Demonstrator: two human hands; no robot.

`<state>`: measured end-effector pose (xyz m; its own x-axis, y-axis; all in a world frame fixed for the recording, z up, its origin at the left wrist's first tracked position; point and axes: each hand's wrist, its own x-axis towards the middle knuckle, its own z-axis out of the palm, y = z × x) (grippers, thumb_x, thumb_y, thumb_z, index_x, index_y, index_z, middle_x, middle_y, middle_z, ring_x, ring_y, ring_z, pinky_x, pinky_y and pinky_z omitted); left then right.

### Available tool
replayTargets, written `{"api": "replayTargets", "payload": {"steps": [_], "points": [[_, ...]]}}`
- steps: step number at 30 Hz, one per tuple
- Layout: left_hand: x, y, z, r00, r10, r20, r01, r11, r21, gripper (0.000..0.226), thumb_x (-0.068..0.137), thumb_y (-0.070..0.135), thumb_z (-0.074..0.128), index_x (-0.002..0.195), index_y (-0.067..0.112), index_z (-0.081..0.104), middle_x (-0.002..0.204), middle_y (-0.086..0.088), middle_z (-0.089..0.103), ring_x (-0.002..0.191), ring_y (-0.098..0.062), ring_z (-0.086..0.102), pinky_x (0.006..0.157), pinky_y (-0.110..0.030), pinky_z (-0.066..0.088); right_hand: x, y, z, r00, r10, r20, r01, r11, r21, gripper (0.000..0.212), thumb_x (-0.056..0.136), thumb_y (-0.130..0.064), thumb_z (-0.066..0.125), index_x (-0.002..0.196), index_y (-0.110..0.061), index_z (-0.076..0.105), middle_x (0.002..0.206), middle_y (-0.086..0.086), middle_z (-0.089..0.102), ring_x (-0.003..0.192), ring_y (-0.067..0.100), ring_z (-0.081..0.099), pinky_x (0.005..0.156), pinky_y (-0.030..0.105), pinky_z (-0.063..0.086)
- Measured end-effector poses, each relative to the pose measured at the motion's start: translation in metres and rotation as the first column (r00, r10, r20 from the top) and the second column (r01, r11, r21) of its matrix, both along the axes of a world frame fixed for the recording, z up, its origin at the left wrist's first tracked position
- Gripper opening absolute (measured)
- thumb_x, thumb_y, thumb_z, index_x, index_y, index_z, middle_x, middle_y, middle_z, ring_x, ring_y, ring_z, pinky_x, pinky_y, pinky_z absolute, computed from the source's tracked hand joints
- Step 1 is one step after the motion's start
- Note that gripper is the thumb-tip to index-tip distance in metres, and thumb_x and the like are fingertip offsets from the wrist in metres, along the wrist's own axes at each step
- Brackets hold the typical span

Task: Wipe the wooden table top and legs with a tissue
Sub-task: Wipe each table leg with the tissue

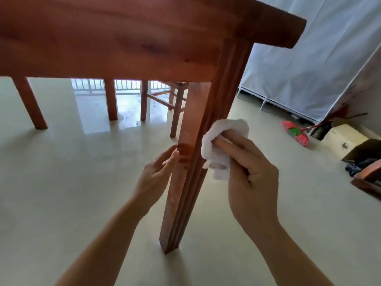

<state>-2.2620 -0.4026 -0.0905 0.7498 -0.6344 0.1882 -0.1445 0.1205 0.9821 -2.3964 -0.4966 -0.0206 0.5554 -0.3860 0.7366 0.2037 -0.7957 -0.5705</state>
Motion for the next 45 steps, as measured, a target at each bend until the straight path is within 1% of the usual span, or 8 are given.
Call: {"api": "replayTargets", "payload": {"steps": [5, 10, 13, 22, 29, 35, 42, 45], "points": [[0.009, 0.007, -0.032, 0.932, -0.078, -0.355, 0.103, 0.993, 0.051, 0.055, 0.094, 0.052, 0.021, 0.138, 0.026, 0.043, 0.142, 0.012, 0.044, 0.127, -0.005, 0.042, 0.113, -0.038, 0.023, 0.034, -0.008, 0.033, 1.0, -0.021, -0.003, 0.016, 0.826, -0.564, 0.033, 0.089, -0.002, 0.044, 0.113, -0.002, 0.067, 0.122, 0.01, 0.062, 0.111, 0.029, 0.059, 0.097, 0.033, 0.048], [0.018, -0.001, -0.04, 0.904, -0.099, -0.416, 0.114, 0.993, 0.012, 0.063, 0.094, 0.058, 0.011, 0.131, 0.029, 0.053, 0.131, 0.016, 0.056, 0.119, 0.004, 0.047, 0.11, -0.034, 0.022, 0.07, -0.023, 0.05, 0.956, -0.293, -0.025, 0.052, 0.254, -0.966, 0.034, 0.092, -0.011, 0.038, 0.106, -0.009, 0.069, 0.112, 0.008, 0.067, 0.107, 0.031, 0.06, 0.102, 0.045, 0.039], [0.025, 0.001, -0.044, 0.878, -0.135, -0.459, 0.146, 0.989, -0.01, 0.07, 0.092, 0.062, 0.006, 0.125, 0.03, 0.059, 0.127, 0.017, 0.059, 0.121, 0.004, 0.047, 0.106, -0.035, 0.022, 0.079, -0.027, 0.033, 0.902, -0.432, -0.017, 0.03, 0.102, -0.994, 0.034, 0.099, -0.018, 0.035, 0.116, -0.01, 0.064, 0.118, 0.004, 0.065, 0.119, 0.025, 0.055, 0.113, 0.043, 0.019], [0.032, 0.003, -0.058, 0.835, -0.135, -0.534, 0.148, 0.989, -0.019, 0.067, 0.093, 0.062, 0.008, 0.11, 0.03, 0.066, 0.12, 0.01, 0.064, 0.119, -0.005, 0.052, 0.112, -0.039, 0.024, 0.073, -0.014, -0.051, 0.789, -0.478, -0.386, -0.323, 0.212, -0.922, 0.019, 0.088, -0.007, 0.059, 0.101, -0.001, 0.071, 0.104, 0.015, 0.069, 0.105, 0.034, 0.062, 0.103, 0.044, 0.042], [0.039, 0.002, -0.062, 0.825, -0.143, -0.547, 0.178, 0.984, 0.011, 0.078, 0.092, 0.063, 0.004, 0.121, 0.021, 0.063, 0.122, 0.007, 0.064, 0.122, -0.007, 0.051, 0.112, -0.041, 0.018, 0.081, -0.033, -0.026, 0.912, -0.404, 0.064, 0.123, 0.123, -0.985, 0.021, 0.094, -0.007, 0.052, 0.11, -0.007, 0.065, 0.114, 0.01, 0.068, 0.108, 0.026, 0.062, 0.106, 0.036, 0.042], [0.046, 0.006, -0.082, 0.85, -0.05, -0.525, 0.118, 0.988, 0.095, 0.077, 0.092, 0.062, 0.004, 0.117, 0.021, 0.064, 0.124, 0.005, 0.063, 0.127, -0.012, 0.047, 0.116, -0.045, 0.006, 0.064, 0.0, -0.192, 0.794, -0.439, -0.42, -0.317, 0.291, -0.903, 0.021, 0.074, 0.0, 0.068, 0.093, -0.004, 0.075, 0.097, 0.013, 0.073, 0.088, 0.026, 0.068, 0.097, 0.035, 0.049], [0.041, 0.001, -0.085, 0.94, -0.096, -0.328, 0.194, 0.941, 0.278, 0.076, 0.091, 0.062, 0.004, 0.127, 0.023, 0.058, 0.133, 0.01, 0.056, 0.125, -0.004, 0.046, 0.116, -0.036, 0.008, 0.063, -0.001, -0.212, 0.814, -0.389, -0.43, -0.309, 0.335, -0.89, 0.057, 0.082, 0.017, 0.023, 0.089, -0.005, 0.075, 0.102, 0.015, 0.07, 0.093, 0.027, 0.066, 0.096, 0.035, 0.049], [0.04, 0.001, -0.076, 0.976, -0.1, -0.195, 0.164, 0.924, 0.345, 0.074, 0.096, 0.051, 0.001, 0.126, 0.015, 0.058, 0.107, 0.026, 0.058, 0.087, 0.026, 0.05, 0.088, 0.001, 0.018, 0.061, -0.011, -0.192, 0.886, -0.367, -0.284, -0.167, 0.319, -0.933, 0.07, 0.091, 0.013, 0.006, 0.097, -0.006, 0.073, 0.114, 0.015, 0.068, 0.109, 0.028, 0.062, 0.11, 0.037, 0.034]]}}
